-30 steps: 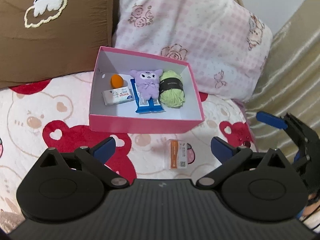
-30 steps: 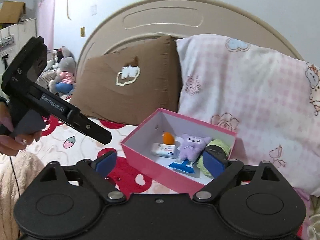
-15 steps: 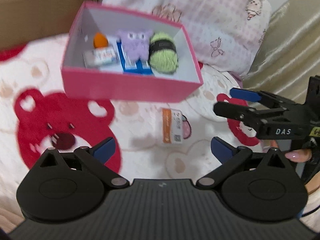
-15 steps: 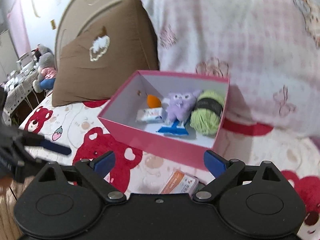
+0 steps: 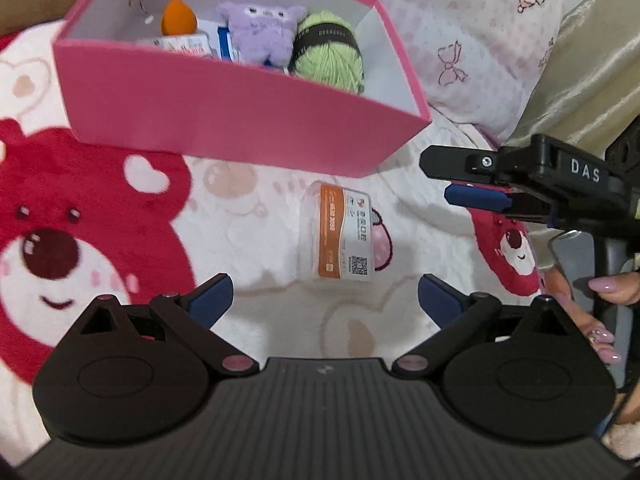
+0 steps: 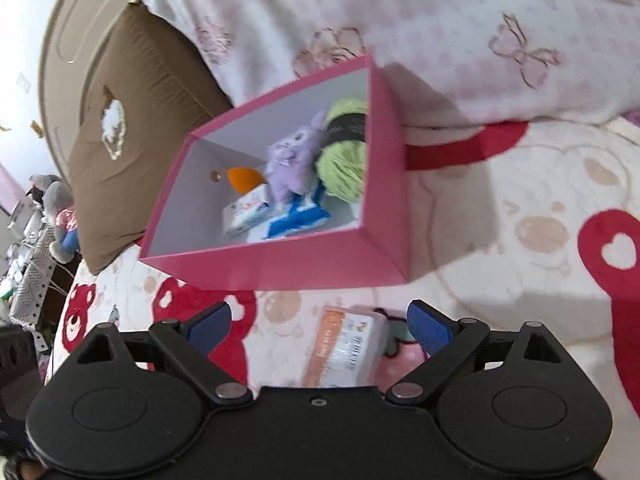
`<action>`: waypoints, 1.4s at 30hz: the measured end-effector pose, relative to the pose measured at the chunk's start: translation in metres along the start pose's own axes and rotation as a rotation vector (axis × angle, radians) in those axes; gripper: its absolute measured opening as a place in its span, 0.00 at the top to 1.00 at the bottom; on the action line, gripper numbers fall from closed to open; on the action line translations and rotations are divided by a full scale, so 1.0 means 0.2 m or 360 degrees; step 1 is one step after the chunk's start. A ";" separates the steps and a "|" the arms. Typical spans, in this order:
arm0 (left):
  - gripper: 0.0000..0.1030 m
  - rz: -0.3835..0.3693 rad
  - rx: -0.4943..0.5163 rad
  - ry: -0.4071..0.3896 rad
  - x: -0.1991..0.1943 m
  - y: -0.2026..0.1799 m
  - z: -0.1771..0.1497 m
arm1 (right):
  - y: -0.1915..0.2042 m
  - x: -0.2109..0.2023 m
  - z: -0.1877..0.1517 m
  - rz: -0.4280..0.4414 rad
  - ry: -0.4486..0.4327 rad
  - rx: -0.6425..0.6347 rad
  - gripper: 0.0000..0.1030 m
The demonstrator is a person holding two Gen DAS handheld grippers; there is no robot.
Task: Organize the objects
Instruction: 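Move the right tool down toward the clear plastic case, then position the right tool fingers around the clear plastic case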
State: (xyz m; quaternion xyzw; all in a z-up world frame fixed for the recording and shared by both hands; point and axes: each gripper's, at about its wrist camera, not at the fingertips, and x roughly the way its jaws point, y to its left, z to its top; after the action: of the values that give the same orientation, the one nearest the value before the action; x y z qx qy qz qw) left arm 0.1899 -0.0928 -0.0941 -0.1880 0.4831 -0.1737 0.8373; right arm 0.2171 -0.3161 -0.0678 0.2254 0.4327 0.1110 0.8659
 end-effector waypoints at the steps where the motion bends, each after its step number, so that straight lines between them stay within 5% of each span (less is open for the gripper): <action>1: 0.03 0.0004 -0.0005 0.0007 0.04 0.00 -0.02 | -0.01 0.02 -0.01 -0.0006 0.0015 0.0012 0.06; 5: 0.04 0.0139 0.0106 -0.0045 0.14 -0.02 -0.08 | -0.04 0.11 -0.03 -0.0044 0.0103 -0.0032 0.12; 11: 0.04 0.0104 0.0134 -0.0020 0.23 0.01 -0.16 | -0.08 0.23 0.00 -0.0120 0.0135 -0.0031 0.29; 15: 0.31 0.0067 0.0172 -0.0042 0.26 0.02 -0.23 | -0.08 0.27 0.00 -0.0142 0.0154 -0.0060 0.52; 17: 0.36 0.0047 0.0210 -0.0068 0.26 0.02 -0.26 | -0.06 0.28 -0.01 -0.0119 0.0163 -0.0121 0.57; 28: 0.75 -0.0117 0.0095 -0.0130 0.30 0.06 -0.26 | -0.06 0.31 0.00 -0.0204 0.0129 -0.0172 0.58; 31: 0.77 -0.0141 0.0034 -0.0113 0.31 0.09 -0.25 | -0.07 0.34 0.00 -0.0190 0.0108 -0.0177 0.60; 33: 0.81 -0.0160 -0.0013 -0.0104 0.32 0.11 -0.24 | -0.06 0.38 0.01 -0.0180 0.0143 -0.0196 0.70; 42: 0.83 -0.0200 -0.0103 -0.0103 0.32 0.17 -0.22 | -0.04 0.42 0.02 -0.0182 0.0166 -0.0226 0.68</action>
State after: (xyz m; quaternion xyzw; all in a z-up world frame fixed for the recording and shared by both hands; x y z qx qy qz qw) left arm 0.1856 -0.1006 -0.1778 -0.2505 0.4484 -0.2040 0.8334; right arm 0.2712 -0.2915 -0.1283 0.1323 0.4803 0.1035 0.8609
